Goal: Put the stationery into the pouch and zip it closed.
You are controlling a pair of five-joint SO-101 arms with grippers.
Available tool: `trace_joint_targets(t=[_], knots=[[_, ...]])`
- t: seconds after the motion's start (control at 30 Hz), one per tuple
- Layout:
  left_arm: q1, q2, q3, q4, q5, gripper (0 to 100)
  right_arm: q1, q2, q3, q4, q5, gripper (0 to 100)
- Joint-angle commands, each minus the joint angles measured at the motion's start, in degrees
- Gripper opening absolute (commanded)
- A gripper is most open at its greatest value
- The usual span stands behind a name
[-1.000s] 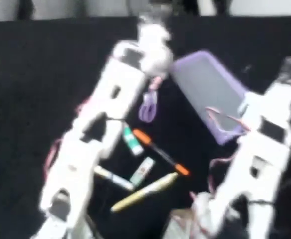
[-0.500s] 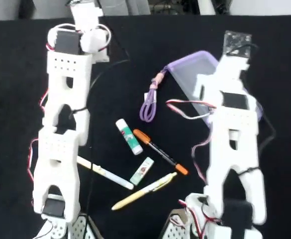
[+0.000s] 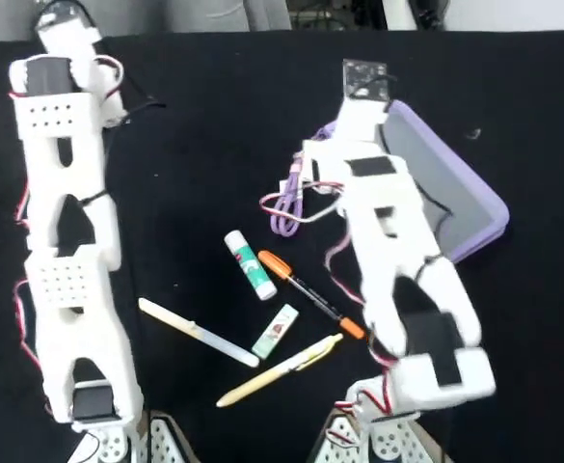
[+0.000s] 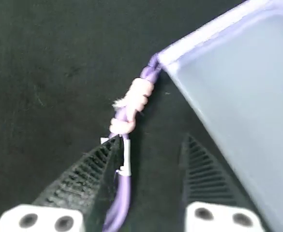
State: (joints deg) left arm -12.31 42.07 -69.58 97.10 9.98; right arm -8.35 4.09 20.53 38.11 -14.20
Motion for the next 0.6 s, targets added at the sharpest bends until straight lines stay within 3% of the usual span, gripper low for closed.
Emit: trace_joint_targets(t=[0.0, 0.27, 0.57], knots=[[-2.07, -0.79, 3.3, -4.57, 3.6, 5, -4.48, 6.46, -8.4, -1.85, -3.96, 20.8], [-3.82, -0.79, 10.86, -12.04, 5.63, 7, -4.84, 16.66, -17.8, -2.02, -4.31, 19.8], [-3.82, -0.7, 11.56, -12.57, 5.71, 7, -0.88, 23.16, -18.59, -1.85, -3.96, 19.8]])
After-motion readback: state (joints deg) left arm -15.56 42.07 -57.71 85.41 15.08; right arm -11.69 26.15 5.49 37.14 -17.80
